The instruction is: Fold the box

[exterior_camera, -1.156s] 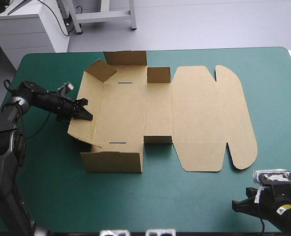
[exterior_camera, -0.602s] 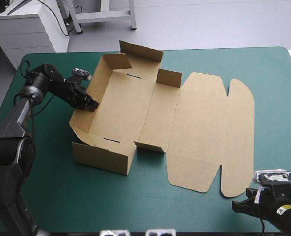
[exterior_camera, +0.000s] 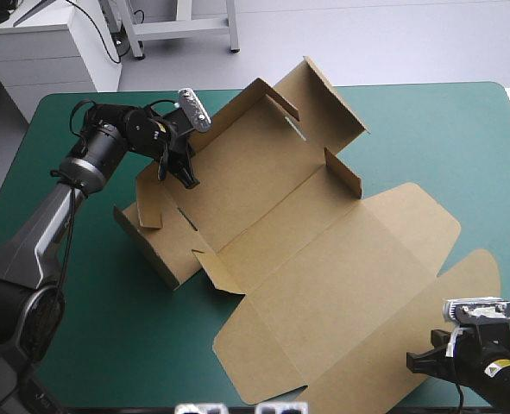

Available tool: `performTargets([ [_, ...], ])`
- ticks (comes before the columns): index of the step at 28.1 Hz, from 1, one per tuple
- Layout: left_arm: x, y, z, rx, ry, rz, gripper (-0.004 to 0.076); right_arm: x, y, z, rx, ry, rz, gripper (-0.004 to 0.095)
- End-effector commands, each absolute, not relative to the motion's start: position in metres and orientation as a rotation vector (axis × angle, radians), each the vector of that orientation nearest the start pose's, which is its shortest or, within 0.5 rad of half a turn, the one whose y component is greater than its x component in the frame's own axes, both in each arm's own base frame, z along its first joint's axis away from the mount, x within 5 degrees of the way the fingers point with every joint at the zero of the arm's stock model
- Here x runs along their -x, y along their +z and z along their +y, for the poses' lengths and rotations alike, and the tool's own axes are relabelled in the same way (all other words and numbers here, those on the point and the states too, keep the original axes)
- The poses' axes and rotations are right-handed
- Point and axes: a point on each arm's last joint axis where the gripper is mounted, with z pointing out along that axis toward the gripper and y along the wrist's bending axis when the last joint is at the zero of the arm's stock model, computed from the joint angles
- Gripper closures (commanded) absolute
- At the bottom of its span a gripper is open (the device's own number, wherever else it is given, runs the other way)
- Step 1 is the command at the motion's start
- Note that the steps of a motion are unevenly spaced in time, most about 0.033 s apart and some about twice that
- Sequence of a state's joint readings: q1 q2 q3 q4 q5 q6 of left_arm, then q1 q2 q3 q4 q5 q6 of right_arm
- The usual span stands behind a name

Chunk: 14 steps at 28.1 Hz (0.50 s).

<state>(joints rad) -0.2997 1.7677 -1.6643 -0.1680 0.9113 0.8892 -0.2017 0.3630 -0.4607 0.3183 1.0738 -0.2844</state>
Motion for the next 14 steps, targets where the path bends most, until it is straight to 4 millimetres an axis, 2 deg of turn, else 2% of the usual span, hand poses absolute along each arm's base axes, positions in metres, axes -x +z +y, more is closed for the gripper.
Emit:
performTargets([
  [1,-0.361,0.389,-0.144,-1.321,0.183,1.84,0.0732,-0.057,0.27,0.015,0.038,0.192,2.346,0.0928],
  [9,-0.332,0.402,-0.191,-1.517,0.389,1.611,0.0732,-0.057,0.27,0.015,0.038,0.192,2.346,0.0928],
  [14,-0.308,0.406,-0.228,-1.58,0.438,1.5,0.0732,-0.057,0.27,0.015,0.039,0.191,2.346,0.0928],
])
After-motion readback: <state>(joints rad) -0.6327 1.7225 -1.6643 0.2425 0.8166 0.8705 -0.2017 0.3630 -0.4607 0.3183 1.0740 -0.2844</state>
